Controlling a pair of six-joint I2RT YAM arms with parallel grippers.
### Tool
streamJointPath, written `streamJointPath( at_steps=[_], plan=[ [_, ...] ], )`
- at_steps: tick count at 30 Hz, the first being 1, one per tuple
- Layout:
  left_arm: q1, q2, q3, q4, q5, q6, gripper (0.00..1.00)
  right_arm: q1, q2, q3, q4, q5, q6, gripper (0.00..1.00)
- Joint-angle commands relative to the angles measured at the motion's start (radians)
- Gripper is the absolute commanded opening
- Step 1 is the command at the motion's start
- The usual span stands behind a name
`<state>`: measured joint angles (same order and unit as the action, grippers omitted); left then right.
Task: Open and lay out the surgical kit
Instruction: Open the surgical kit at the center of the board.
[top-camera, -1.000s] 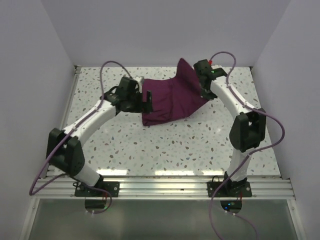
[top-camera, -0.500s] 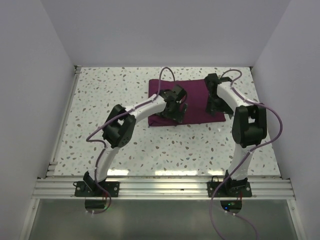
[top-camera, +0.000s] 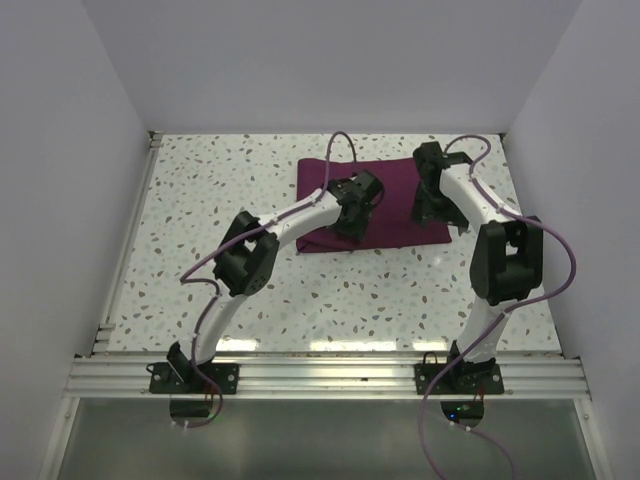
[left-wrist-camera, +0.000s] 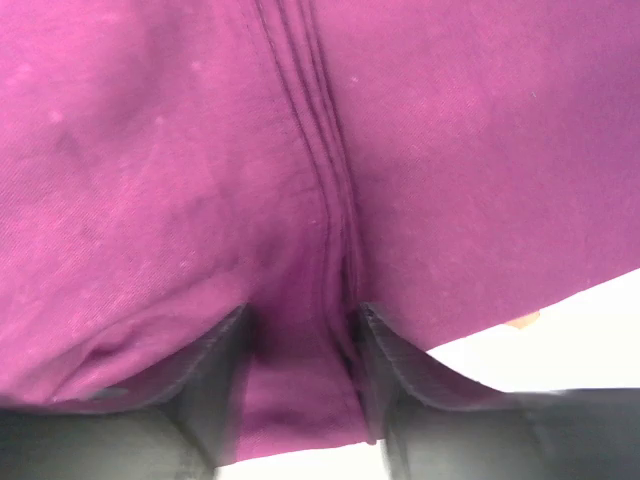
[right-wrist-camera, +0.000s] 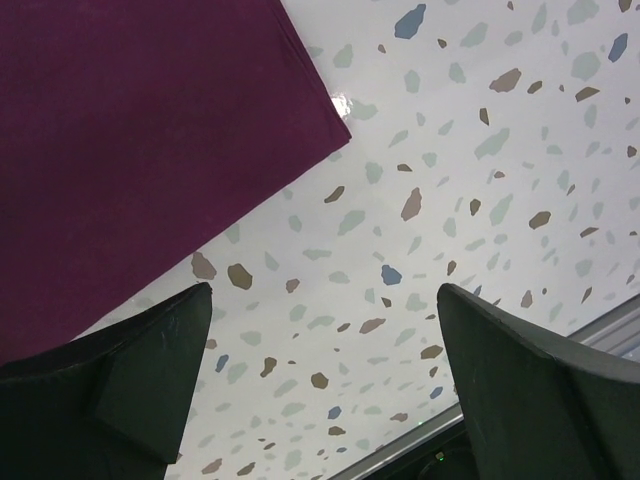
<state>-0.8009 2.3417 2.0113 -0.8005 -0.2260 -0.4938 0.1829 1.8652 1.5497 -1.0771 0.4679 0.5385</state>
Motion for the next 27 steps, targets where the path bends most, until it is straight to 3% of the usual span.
streamJointPath(
  at_steps=[1, 2, 3, 9, 13, 16, 20, 21, 22, 23, 24, 25, 27],
  plan=[
    [0.003, -0.001, -0.009, 0.02, 0.043, -0.009, 0.44, 0.0, -0.05, -0.016, -0.003, -0.006, -0.008, 0.98],
    [0.005, 0.001, -0.009, 0.015, 0.043, -0.012, 0.08, 0.0, -0.054, -0.019, -0.001, -0.005, -0.006, 0.98],
    [0.006, 0.001, -0.009, 0.008, 0.039, -0.022, 0.0, 0.001, -0.057, -0.023, -0.001, 0.0, -0.006, 0.98],
    [0.022, -0.059, -0.013, -0.055, -0.031, -0.032, 0.0, 0.0, -0.063, -0.01, -0.007, 0.011, -0.005, 0.98],
    [0.098, -0.291, -0.098, -0.062, -0.073, -0.051, 0.0, 0.0, -0.034, 0.061, -0.026, -0.001, -0.006, 0.98],
    [0.268, -0.495, -0.277, -0.051, -0.093, -0.072, 0.0, 0.001, 0.002, 0.142, -0.024, -0.053, -0.012, 0.98],
    [0.47, -0.74, -0.643, 0.032, -0.098, -0.063, 0.01, 0.0, 0.063, 0.262, -0.004, -0.127, -0.023, 0.99],
    [0.508, -0.799, -0.696, 0.047, -0.078, -0.055, 0.14, 0.0, 0.075, 0.32, 0.002, -0.139, -0.025, 0.98],
    [0.543, -0.818, -0.744, 0.07, -0.063, -0.046, 0.34, 0.001, 0.118, 0.351, 0.005, -0.153, -0.028, 0.99],
    [0.592, -0.831, -0.817, 0.07, -0.058, -0.043, 0.74, 0.0, 0.136, 0.384, 0.002, -0.17, -0.031, 0.98],
    [0.606, -0.84, -0.847, 0.069, -0.056, -0.045, 0.89, 0.003, 0.162, 0.453, 0.002, -0.179, -0.035, 0.98],
    [0.615, -0.843, -0.876, 0.07, -0.05, -0.045, 0.99, 0.0, 0.207, 0.487, 0.002, -0.184, -0.037, 0.98],
    [0.615, -0.848, -0.942, 0.07, -0.044, -0.058, 1.0, 0.0, 0.259, 0.586, 0.002, -0.189, -0.043, 0.98]
  ],
)
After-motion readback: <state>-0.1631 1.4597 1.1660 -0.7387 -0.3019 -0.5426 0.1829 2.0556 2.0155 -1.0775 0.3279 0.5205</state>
